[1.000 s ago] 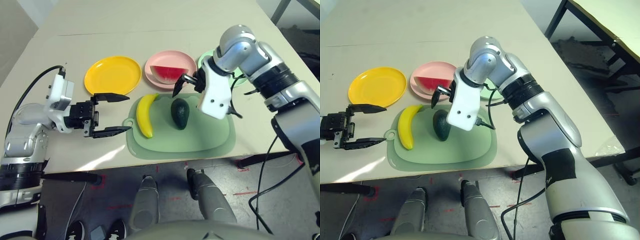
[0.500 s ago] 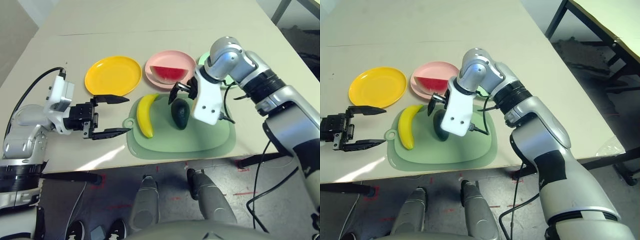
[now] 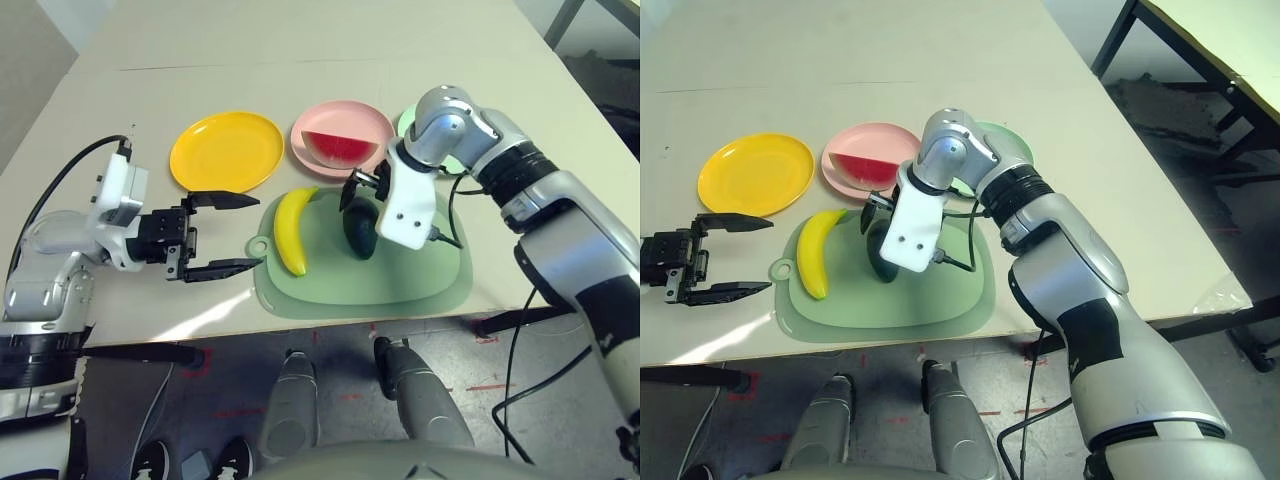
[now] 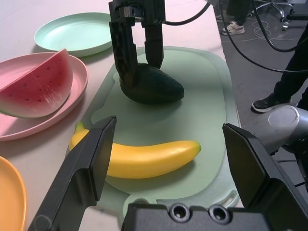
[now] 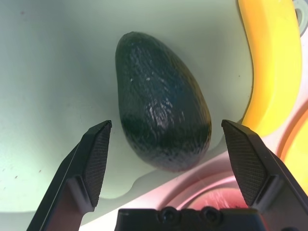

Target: Place the fruits into color-matched plates.

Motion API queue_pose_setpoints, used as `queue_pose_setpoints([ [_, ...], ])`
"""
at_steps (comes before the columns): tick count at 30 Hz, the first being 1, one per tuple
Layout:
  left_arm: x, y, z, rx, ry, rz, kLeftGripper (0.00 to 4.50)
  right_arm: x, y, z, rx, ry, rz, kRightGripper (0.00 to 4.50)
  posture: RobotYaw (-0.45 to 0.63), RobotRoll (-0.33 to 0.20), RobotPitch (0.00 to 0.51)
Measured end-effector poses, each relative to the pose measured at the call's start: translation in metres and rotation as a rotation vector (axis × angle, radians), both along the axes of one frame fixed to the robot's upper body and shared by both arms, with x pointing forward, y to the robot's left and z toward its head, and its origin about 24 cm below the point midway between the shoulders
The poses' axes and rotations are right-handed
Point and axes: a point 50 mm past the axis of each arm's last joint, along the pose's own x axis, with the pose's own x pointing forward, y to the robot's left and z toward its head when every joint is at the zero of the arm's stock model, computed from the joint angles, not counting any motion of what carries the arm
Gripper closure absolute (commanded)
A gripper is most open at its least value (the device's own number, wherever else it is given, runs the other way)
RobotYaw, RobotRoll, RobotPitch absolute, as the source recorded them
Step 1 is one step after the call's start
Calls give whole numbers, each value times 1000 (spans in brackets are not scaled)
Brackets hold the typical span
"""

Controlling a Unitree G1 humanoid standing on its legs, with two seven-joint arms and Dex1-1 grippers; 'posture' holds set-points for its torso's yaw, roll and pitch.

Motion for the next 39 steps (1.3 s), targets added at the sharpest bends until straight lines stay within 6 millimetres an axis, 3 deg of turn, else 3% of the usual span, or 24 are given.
queue_pose_setpoints([
  [17,-1,3,2,10,-2,18,0,-1,6,-3,0,14,8,31,64,0,255],
  [22,-1,3,3,12,-6,18,0,0,5,-5,-2,15,-5,1409,60,0,254],
  [33,0,3,4,11,-10,20,0,3,3,-3,-22,15,-32,1413,52,0,254],
  [39,1,-3,3,-32,-28,23,0,10,-18,15,-21,6,-119,1413,47,0,252],
])
